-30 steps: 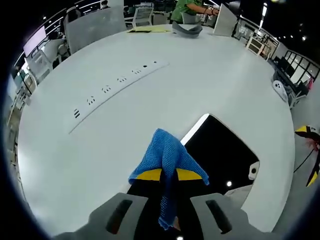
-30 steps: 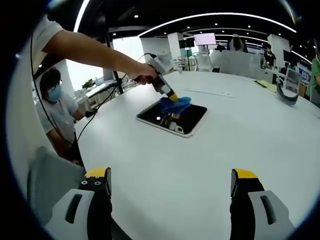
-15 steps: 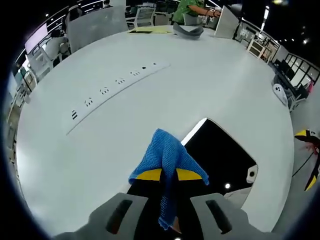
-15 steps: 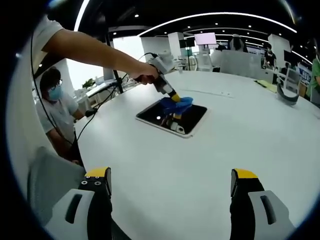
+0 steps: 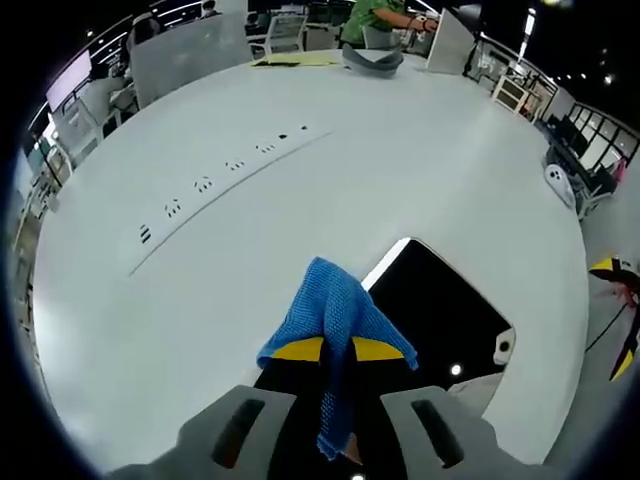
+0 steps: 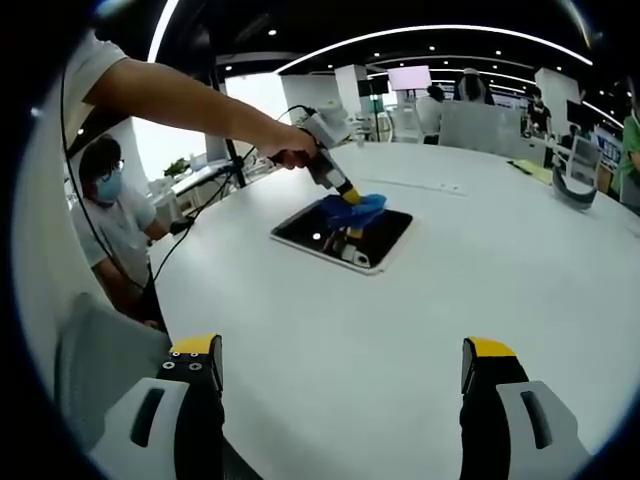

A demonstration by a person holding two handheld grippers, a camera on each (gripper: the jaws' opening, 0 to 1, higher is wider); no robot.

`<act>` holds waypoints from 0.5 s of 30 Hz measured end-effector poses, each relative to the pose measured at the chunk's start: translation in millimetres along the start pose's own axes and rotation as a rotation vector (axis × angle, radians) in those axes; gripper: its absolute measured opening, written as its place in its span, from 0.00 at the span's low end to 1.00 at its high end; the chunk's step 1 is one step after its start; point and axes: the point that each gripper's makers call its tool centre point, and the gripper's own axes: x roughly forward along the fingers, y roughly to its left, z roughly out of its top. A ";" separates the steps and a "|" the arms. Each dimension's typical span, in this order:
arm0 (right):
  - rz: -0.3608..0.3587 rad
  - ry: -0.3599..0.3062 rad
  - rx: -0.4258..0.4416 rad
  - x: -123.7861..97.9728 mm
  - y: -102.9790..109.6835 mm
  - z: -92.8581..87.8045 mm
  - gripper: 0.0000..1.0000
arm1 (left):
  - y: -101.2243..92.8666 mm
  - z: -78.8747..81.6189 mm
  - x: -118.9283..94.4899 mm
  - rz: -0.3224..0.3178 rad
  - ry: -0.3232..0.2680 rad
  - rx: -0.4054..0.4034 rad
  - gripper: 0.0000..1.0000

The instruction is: Wipe the mirror surface with the cleaning cloth until all visible marks leave the cleaned area.

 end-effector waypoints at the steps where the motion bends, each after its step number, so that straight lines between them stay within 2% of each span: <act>1: 0.000 0.000 0.001 0.0 -0.4 -0.3 1.00 | 0.0 0.1 0.0 0.001 0.000 0.001 0.07; 7: -0.003 0.005 0.002 -0.3 -1.8 -2.3 1.00 | -0.6 0.4 -0.4 0.002 -0.005 0.004 0.07; 15: -0.002 0.003 -0.004 -1.1 -1.1 -0.3 1.00 | -7.2 -0.3 -0.5 0.009 0.000 0.047 0.07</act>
